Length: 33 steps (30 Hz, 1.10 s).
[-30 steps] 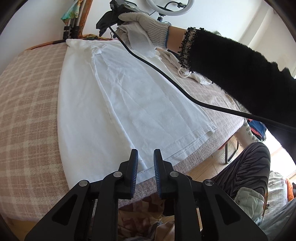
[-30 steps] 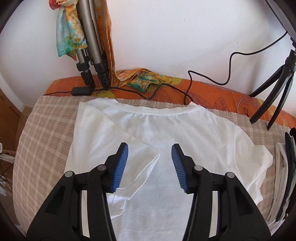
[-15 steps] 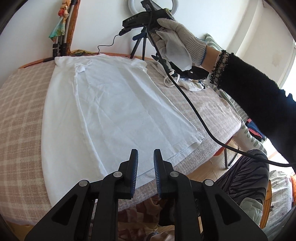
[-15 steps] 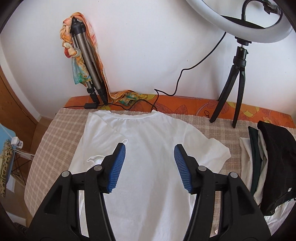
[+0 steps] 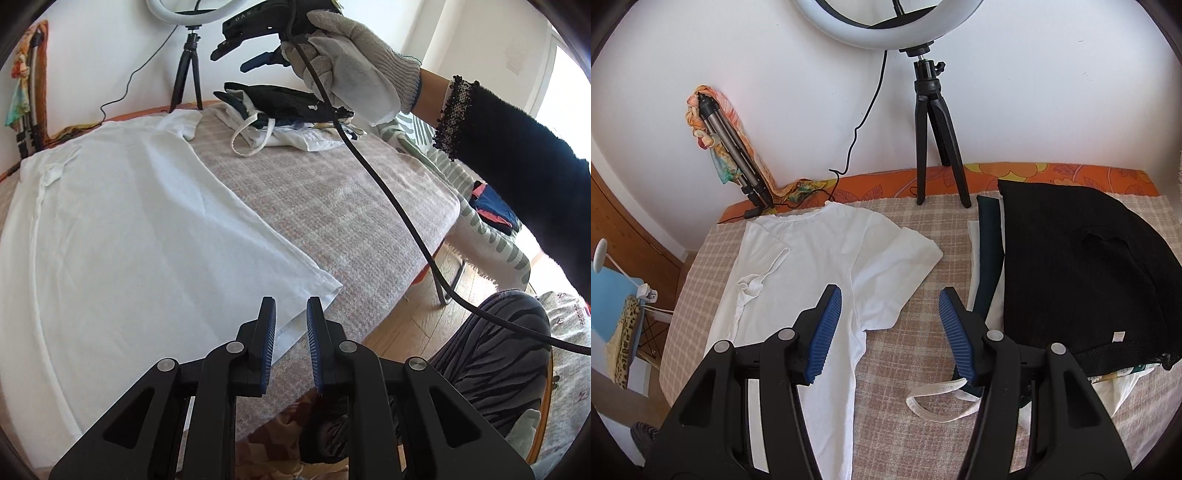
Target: Fold small clothes
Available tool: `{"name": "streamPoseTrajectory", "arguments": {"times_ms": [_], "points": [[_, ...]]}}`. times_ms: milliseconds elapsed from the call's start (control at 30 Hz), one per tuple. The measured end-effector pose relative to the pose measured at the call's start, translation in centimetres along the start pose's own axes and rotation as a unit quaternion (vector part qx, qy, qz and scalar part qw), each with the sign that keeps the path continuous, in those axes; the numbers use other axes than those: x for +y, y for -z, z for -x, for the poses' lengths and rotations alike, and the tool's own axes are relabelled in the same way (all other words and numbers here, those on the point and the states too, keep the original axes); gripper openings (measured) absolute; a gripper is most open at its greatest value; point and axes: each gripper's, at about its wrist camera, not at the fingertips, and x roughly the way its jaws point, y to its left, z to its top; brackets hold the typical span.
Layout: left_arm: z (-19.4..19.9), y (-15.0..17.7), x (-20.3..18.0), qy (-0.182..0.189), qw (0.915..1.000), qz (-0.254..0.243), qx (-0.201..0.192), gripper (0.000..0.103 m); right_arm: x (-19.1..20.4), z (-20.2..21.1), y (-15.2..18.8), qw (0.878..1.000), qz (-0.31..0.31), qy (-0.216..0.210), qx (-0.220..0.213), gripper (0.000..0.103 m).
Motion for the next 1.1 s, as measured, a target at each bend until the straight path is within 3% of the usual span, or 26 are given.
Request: {"name": "streamPoseTrajectory", "arguments": {"times_ms": [67, 133, 200, 367, 433, 533, 600, 667, 900, 1100], "points": [[-1.4, -0.5, -1.3, 0.006, 0.9998, -0.014, 0.013, 0.016, -1.0, 0.4, 0.3, 1.000, -0.004, -0.002, -0.002, 0.058], [-3.0, -1.0, -2.1, 0.012, 0.9991, -0.023, 0.033, 0.024, -1.7, 0.5, 0.4, 1.000, -0.004, -0.007, -0.003, 0.058], [-4.2, -1.3, -2.8, 0.012, 0.9989, -0.028, 0.037, 0.056, -2.3, 0.4, 0.3, 1.000, -0.006, -0.012, -0.003, 0.058], [-5.8, -1.5, -3.1, -0.030, 0.9981, -0.032, 0.043, 0.061, -3.0, -1.2, -0.3, 0.999, -0.018, -0.051, 0.002, 0.058], [-6.3, -1.3, -2.5, -0.043, 0.9976, -0.016, 0.051, 0.060, -2.7, -2.6, -0.6, 0.998, -0.019, -0.063, 0.007, 0.058], [-6.2, -1.0, -1.5, -0.047, 0.9983, 0.009, 0.035, 0.046, -1.9, -5.4, -1.0, 0.996, -0.022, -0.077, 0.025, 0.058], [-6.2, -1.1, -1.2, -0.052, 0.9982, 0.013, 0.029, 0.026, -1.5, -7.6, -1.3, 0.995, -0.031, -0.083, 0.039, 0.058], [-6.3, -1.1, -0.5, -0.032, 0.9989, 0.025, 0.023, 0.007, -1.4, -9.7, -1.5, 0.995, -0.046, -0.075, 0.055, 0.058], [-5.8, -0.9, 0.5, 0.000, 0.9982, 0.058, 0.017, 0.004, -1.8, -14.8, -1.6, 0.992, -0.079, -0.017, 0.101, 0.058], [-5.3, -1.1, 1.0, 0.014, 0.9966, 0.081, 0.008, 0.004, -2.6, -16.4, -2.5, 0.991, -0.109, 0.014, 0.081, 0.058]]}}
